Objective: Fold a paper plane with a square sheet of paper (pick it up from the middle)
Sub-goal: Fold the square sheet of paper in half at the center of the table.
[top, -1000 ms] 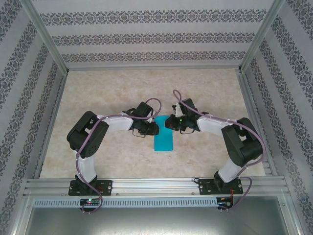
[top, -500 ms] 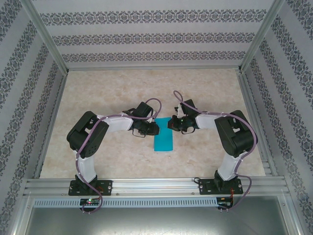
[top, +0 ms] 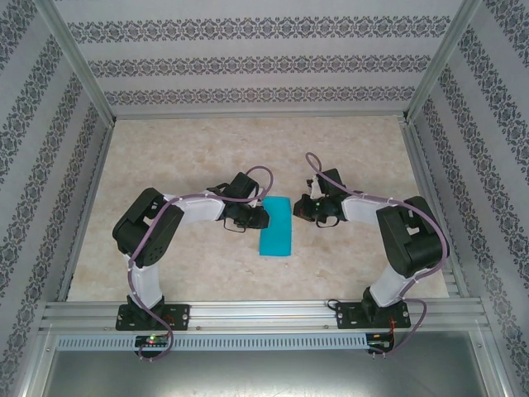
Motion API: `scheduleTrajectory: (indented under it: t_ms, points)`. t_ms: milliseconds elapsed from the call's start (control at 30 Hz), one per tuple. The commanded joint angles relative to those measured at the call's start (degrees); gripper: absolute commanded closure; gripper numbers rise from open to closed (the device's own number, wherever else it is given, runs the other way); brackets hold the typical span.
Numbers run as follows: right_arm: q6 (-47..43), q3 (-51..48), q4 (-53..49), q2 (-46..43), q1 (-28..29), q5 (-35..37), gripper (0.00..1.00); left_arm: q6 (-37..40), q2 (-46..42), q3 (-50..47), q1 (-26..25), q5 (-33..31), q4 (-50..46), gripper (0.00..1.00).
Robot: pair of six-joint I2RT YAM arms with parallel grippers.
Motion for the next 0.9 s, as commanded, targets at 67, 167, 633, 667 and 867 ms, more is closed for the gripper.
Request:
scheduleTrajectory:
  t_ms: [67,167,633,667,867]
  points:
    - [4.6,3.3,4.8,1.6,4.3,-0.1,0.98,1.7,7.1,-4.2,-1.2,-8.4,-6.6,0.75]
    - [4.7,6.0,5.4,5.8,5.1,0.3,0.98,1.8,7.0,-4.2,-1.2,-8.4,-6.8,0.75]
    - [2.6,5.8,6.2,12.2,-0.3,2.5,0.99,2.1,6.8,-5.1,-1.2,-8.5,-6.3,0.75]
    - [2.6,5.3,6.5,12.1,-1.0,2.5,0.99,2.1,6.9,-5.1,-1.2,-8.5,-6.4,0.75]
    - [1.8,3.4,6.9,10.6,-4.8,2.0,0.99,2.1,6.8,-5.5,-1.2,-8.6,-6.3,0.75]
